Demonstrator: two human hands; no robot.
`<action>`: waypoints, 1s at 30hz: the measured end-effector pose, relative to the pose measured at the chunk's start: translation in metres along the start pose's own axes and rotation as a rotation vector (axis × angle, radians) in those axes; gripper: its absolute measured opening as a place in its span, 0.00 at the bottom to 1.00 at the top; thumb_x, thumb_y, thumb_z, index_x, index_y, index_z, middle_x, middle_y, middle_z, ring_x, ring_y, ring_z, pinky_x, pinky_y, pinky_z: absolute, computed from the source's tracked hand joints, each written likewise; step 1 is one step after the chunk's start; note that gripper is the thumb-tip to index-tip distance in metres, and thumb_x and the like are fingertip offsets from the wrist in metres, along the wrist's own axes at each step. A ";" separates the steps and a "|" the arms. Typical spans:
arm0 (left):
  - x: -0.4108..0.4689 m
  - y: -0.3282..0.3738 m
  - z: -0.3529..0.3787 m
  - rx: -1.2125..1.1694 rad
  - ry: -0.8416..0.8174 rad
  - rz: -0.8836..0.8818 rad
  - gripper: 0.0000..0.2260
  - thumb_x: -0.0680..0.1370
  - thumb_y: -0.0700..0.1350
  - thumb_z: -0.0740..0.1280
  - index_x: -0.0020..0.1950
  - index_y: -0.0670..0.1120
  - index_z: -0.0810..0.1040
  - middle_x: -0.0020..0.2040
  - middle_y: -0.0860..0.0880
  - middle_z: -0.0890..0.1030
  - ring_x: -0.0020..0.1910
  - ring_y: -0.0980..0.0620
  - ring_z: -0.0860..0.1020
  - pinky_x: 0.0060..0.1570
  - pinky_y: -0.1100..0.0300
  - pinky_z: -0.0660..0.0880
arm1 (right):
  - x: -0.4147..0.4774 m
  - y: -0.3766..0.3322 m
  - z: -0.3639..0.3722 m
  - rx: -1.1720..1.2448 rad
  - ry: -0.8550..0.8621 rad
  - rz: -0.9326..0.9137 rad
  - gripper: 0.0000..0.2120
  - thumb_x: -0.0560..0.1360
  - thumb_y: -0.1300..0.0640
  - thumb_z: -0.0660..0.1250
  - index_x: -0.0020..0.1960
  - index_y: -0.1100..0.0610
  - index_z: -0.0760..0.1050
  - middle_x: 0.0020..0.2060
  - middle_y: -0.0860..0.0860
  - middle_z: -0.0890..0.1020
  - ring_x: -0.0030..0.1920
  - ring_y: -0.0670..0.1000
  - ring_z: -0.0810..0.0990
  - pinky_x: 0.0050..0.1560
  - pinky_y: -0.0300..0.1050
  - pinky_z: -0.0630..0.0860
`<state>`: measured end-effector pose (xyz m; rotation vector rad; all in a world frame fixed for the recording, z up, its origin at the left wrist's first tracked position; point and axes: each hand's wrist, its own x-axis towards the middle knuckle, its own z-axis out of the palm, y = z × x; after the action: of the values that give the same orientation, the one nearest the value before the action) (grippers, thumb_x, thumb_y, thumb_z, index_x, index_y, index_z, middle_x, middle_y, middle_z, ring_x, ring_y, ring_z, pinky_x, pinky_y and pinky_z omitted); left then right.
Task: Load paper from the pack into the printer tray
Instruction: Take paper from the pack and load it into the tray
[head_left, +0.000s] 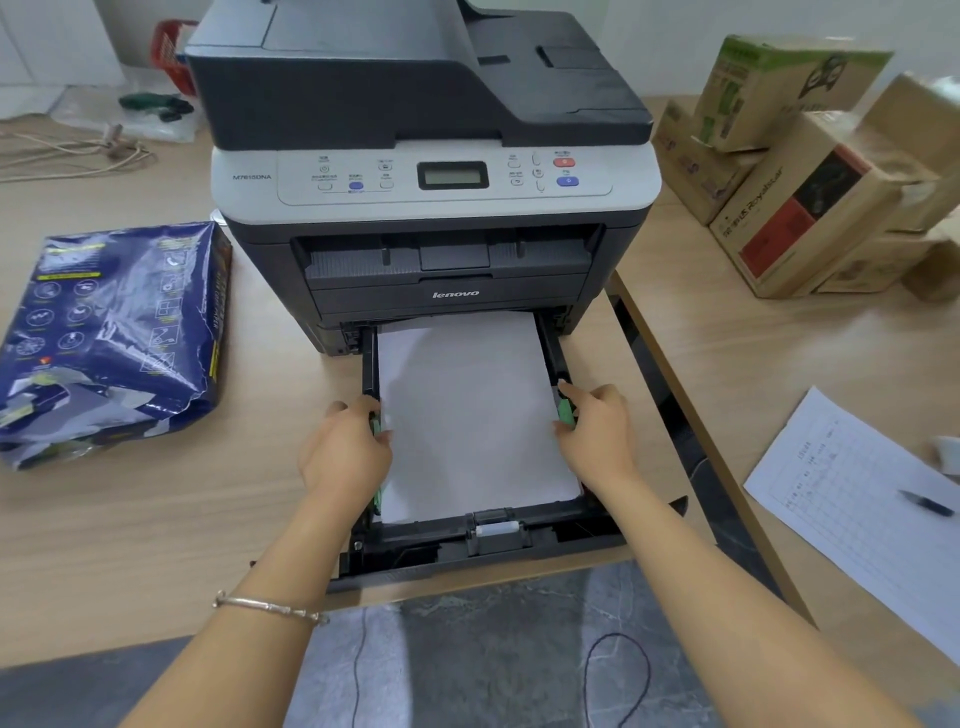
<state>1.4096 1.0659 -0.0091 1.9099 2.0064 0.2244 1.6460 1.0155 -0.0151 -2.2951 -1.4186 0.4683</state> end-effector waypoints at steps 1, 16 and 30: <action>-0.001 0.001 -0.001 -0.006 0.004 0.002 0.16 0.76 0.46 0.63 0.64 0.48 0.71 0.55 0.43 0.76 0.39 0.43 0.73 0.36 0.56 0.69 | 0.000 0.001 -0.001 0.003 0.004 0.010 0.26 0.75 0.63 0.67 0.72 0.57 0.67 0.59 0.60 0.72 0.59 0.59 0.71 0.53 0.47 0.72; -0.016 -0.005 -0.005 -0.001 0.041 0.001 0.09 0.76 0.47 0.65 0.48 0.46 0.82 0.49 0.45 0.79 0.38 0.45 0.76 0.35 0.58 0.69 | -0.018 0.013 -0.016 0.109 0.031 0.081 0.11 0.73 0.61 0.68 0.54 0.60 0.81 0.49 0.57 0.84 0.49 0.55 0.81 0.48 0.47 0.79; -0.015 -0.001 -0.002 -0.229 0.068 -0.043 0.12 0.73 0.38 0.63 0.32 0.35 0.79 0.38 0.41 0.79 0.38 0.38 0.77 0.35 0.51 0.75 | -0.014 0.014 -0.014 0.384 -0.033 0.182 0.11 0.74 0.62 0.68 0.55 0.62 0.81 0.52 0.56 0.83 0.49 0.51 0.77 0.51 0.45 0.75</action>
<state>1.4079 1.0515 -0.0053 1.7363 1.9670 0.4913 1.6574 0.9955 -0.0092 -2.1128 -1.0294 0.7638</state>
